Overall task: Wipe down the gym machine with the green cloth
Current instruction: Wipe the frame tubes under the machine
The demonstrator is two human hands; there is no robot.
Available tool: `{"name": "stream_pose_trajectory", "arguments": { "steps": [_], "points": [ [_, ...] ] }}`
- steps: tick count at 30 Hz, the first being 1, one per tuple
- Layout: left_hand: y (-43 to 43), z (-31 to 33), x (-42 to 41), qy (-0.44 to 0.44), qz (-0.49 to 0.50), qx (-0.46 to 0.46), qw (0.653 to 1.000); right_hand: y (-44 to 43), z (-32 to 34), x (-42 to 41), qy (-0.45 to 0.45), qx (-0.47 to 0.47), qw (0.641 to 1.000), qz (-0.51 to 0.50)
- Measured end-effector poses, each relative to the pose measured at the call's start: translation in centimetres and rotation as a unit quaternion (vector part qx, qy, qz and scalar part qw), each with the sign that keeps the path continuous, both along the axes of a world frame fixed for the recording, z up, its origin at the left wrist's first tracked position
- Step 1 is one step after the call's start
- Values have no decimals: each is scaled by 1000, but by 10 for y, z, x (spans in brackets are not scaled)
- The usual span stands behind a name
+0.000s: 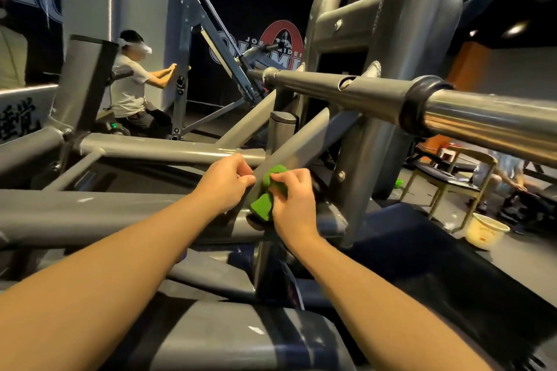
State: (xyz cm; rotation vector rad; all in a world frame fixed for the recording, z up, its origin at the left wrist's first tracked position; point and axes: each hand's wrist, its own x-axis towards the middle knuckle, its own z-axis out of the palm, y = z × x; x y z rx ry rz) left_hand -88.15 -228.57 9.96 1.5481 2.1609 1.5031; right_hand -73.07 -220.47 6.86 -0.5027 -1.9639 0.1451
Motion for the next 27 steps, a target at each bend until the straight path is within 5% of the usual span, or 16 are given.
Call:
{"name": "stream_pose_trajectory", "arguments": {
  "steps": [8,12,18,23,27],
  "points": [
    [-4,0,0,-26,-9,9,1000,56,90,28,155,-21,977,-146],
    [-2,-5,-1,-42,-14,26,999,22,35,-1,167,-55,981,-79],
    [-10,-9,-8,-18,-16,-2,1000,-9,-14,-8,31,-110,993,-31],
    [-25,-27,-22,25,15,-50,998,22,58,16,161,-117,979,-30],
    [-24,-36,-25,12,35,-46,998,10,39,4,189,-126,973,-30]
  ]
}}
